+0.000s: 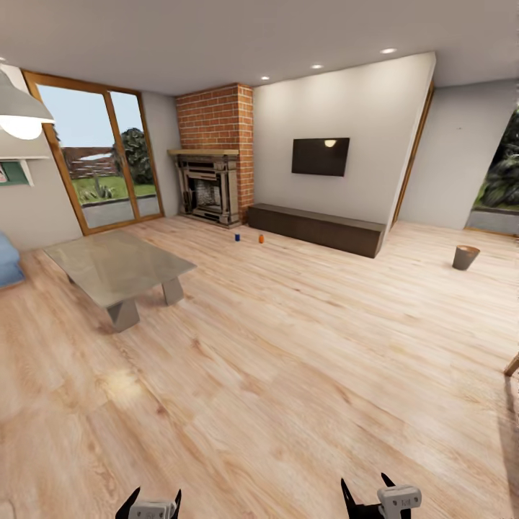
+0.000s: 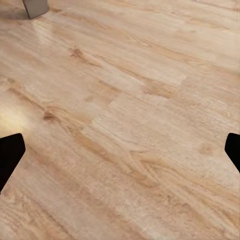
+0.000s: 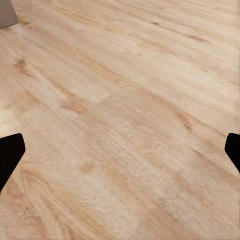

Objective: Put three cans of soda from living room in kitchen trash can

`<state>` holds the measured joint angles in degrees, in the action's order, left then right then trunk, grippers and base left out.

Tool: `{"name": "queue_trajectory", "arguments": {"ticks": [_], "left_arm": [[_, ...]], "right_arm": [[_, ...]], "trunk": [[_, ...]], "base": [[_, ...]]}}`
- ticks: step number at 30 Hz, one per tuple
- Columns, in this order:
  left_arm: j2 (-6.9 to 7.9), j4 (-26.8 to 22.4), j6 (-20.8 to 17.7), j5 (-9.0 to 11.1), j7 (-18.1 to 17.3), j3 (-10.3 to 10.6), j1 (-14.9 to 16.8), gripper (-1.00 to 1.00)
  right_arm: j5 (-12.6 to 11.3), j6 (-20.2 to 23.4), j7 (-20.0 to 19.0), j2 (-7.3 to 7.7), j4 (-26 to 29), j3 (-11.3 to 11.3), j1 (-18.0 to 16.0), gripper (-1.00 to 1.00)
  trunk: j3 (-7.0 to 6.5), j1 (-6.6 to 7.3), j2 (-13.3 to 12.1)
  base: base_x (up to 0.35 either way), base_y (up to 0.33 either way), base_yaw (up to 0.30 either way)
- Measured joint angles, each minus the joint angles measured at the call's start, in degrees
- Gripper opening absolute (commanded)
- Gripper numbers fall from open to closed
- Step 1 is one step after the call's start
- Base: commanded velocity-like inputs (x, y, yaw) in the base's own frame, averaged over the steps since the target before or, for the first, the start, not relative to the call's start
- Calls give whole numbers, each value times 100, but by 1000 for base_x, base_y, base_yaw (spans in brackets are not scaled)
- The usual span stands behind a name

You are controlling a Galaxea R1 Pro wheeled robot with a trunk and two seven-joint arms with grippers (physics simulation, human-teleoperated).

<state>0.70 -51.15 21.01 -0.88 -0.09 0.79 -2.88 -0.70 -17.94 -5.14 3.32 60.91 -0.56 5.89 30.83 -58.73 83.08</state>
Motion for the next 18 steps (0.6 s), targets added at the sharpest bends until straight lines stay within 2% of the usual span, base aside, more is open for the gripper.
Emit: {"name": "queue_trajectory", "arguments": {"ticks": [18], "left_arm": [[0,21,7,0,0,0,0,100]], "right_arm": [[0,-20,4,5,0,27,0,100]], "trunk": [[-17,0,0]], "base": [[225,230,-240]]}}
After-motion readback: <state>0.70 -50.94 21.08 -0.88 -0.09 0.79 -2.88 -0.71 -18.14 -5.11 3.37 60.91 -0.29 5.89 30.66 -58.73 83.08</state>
